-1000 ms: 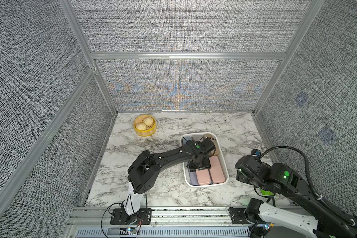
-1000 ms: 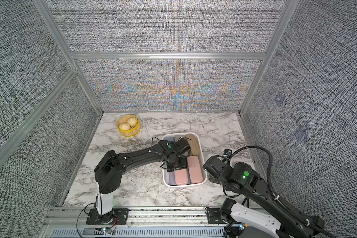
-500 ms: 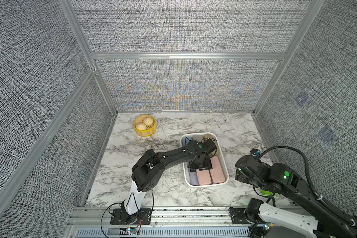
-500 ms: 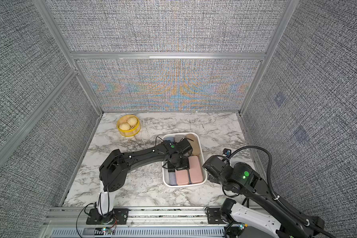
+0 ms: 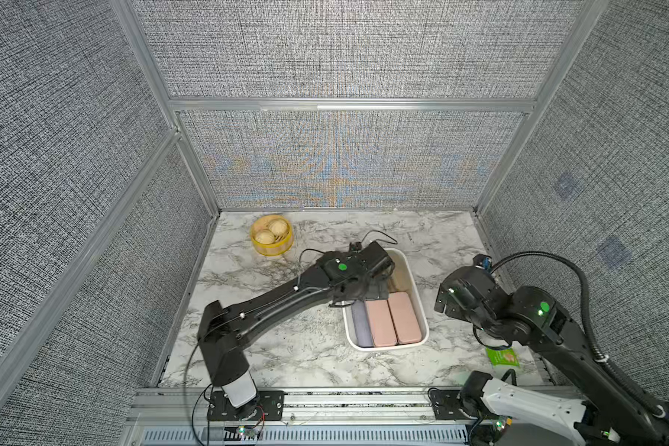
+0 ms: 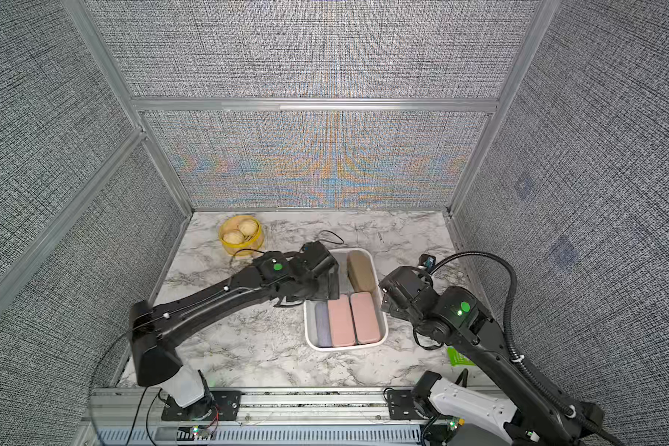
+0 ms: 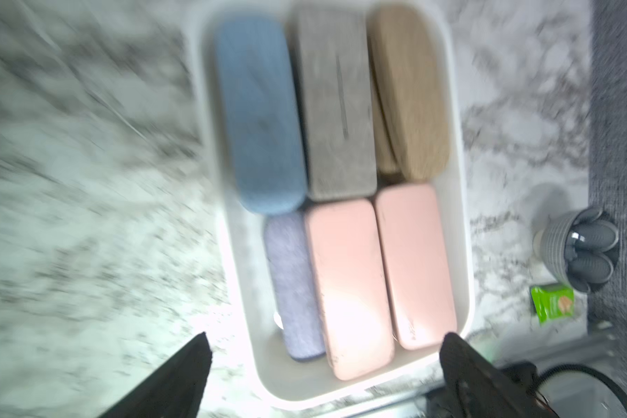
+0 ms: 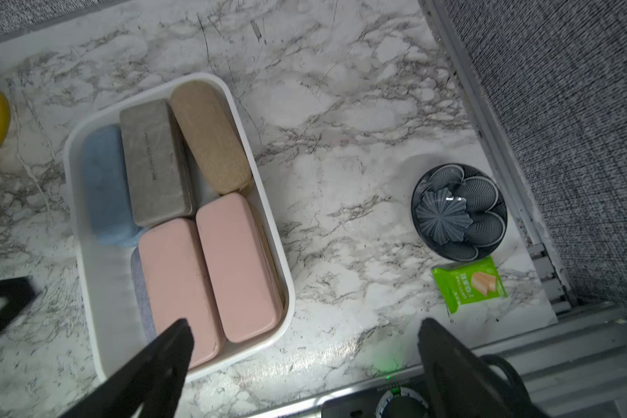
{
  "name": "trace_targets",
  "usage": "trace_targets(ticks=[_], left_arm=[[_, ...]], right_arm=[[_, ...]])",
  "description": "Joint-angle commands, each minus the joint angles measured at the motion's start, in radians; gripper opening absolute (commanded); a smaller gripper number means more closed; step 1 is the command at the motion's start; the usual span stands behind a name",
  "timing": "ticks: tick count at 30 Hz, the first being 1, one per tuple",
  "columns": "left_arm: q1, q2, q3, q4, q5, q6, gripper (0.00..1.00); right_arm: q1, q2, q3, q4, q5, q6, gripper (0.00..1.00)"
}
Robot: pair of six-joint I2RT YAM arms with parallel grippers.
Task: Put the glasses cases into the storage boxes
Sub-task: Reset both arms
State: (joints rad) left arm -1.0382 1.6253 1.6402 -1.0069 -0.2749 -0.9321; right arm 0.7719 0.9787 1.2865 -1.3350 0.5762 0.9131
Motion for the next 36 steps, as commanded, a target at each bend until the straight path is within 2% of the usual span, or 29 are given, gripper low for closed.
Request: trace_targets(ticks=[1,2,5,7,8,9,11,14,15,16,18,21,24,25,27,29,31,32,33,34,35,36], left_arm=[[0.023,-0.104,-0.037,-0.081,-0.451,0.176,1.0],[0.046,-0.151,-0.087,-0.038,-0.541,0.237,1.0],[0.171,-0.268,-0.3,0.137,-0.765,0.36,1.0],[0.268,-0.328,-0.487,0.414,-0.802,0.581,0.99],[0.309,-0.345,-0.573,0.536,-0.832,0.638,0.99],[0.354,-0.352,-0.649,0.624,-0.866,0.64,1.0],[0.453,-0.344,-0.782,0.798,-0.834,0.699,0.99],[0.587,-0.265,-0.916,1.01,-0.807,0.735,0.99],[0.616,-0.243,-0.918,1.044,-0.805,0.783,0.99],[0.633,-0.229,-0.917,1.049,-0.813,0.781,0.99],[0.676,-0.216,-0.961,1.162,-0.74,0.826,0.99],[0.748,-0.22,-1.059,1.284,-0.616,0.802,0.99],[0.798,-0.28,-1.164,1.458,-0.464,0.86,0.99],[0.807,-0.3,-1.213,1.556,-0.393,0.9,0.99],[0.822,-0.318,-1.304,1.758,-0.303,0.96,0.99],[0.843,-0.304,-1.303,1.783,-0.295,0.95,0.99],[0.879,-0.275,-1.264,1.729,-0.233,0.929,0.99],[0.905,-0.228,-1.285,1.817,-0.174,0.92,0.99],[0.922,-0.171,-1.311,1.939,-0.15,0.917,0.99],[0.941,-0.152,-1.322,1.991,-0.112,0.915,0.99],[0.957,-0.169,-1.308,1.923,-0.062,0.903,0.99],[0.979,-0.187,-1.299,1.847,-0.007,0.878,0.99]], right_arm=[[-0.008,0.021,-0.082,0.222,0.12,-0.176,0.98],[-0.009,0.018,-0.156,0.333,0.165,-0.238,0.94],[-0.05,0.027,-0.336,0.603,0.296,-0.365,0.99],[-0.117,0.062,-0.399,0.725,0.329,-0.423,0.99],[-0.155,0.091,-0.424,0.768,0.356,-0.432,0.99],[-0.193,0.121,-0.443,0.796,0.388,-0.42,0.99],[-0.261,0.176,-0.487,0.862,0.418,-0.416,0.99],[-0.335,0.262,-0.579,1.053,0.445,-0.5,0.99],[-0.365,0.281,-0.539,1.0,0.406,-0.475,0.99],[-0.376,0.299,-0.534,1.02,0.435,-0.471,0.99],[-0.402,0.321,-0.569,1.193,0.453,-0.558,0.99],[-0.458,0.35,-0.693,1.537,0.289,-0.745,0.99],[-0.499,0.407,-0.802,1.813,0.148,-0.84,0.99],[-0.5,0.4,-0.794,1.795,0.102,-0.847,0.99],[-0.525,0.416,-0.845,1.96,-0.065,-0.92,0.99],[-0.542,0.46,-0.845,2.042,-0.112,-1.0,0.99],[-0.607,0.518,-0.876,2.147,-0.262,-0.988,0.99],[-0.649,0.529,-0.885,2.173,-0.354,-0.961,0.99],[-0.7,0.522,-0.879,2.11,-0.438,-0.924,0.99],[-0.725,0.55,-0.892,2.168,-0.477,-0.91,0.99],[-0.73,0.574,-0.913,2.258,-0.496,-0.913,0.99],[-0.73,0.553,-0.893,2.187,-0.494,-0.913,0.99]])
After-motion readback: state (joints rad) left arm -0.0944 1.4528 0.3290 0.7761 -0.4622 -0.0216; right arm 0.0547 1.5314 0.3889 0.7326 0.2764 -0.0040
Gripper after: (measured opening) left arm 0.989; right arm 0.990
